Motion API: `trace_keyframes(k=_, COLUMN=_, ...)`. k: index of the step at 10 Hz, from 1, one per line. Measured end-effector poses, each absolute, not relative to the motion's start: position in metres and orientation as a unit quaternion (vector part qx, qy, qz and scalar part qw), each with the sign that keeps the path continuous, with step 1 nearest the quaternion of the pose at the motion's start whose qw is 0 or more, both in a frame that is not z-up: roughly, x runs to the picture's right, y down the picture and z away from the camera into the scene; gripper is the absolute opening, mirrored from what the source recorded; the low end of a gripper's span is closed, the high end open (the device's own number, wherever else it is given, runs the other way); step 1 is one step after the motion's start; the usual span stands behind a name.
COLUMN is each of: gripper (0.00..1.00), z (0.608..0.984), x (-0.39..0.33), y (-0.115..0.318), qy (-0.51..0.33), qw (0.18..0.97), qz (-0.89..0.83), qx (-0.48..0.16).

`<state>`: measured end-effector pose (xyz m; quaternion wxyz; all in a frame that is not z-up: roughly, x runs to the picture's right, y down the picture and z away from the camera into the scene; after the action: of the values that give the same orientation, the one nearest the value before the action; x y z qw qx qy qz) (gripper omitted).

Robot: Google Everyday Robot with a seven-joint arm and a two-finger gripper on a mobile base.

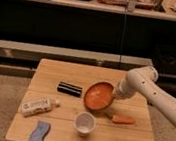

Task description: Pick up the ceramic bowl

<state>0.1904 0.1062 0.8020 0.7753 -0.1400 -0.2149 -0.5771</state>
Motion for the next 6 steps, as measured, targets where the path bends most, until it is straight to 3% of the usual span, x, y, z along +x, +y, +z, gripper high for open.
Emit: trace_keyframes(k=6, gripper=0.01, z=0.7904, x=0.1838, y=0.0981, qy=-0.220, qw=0.769, qz=-0.586, qx=-0.130)
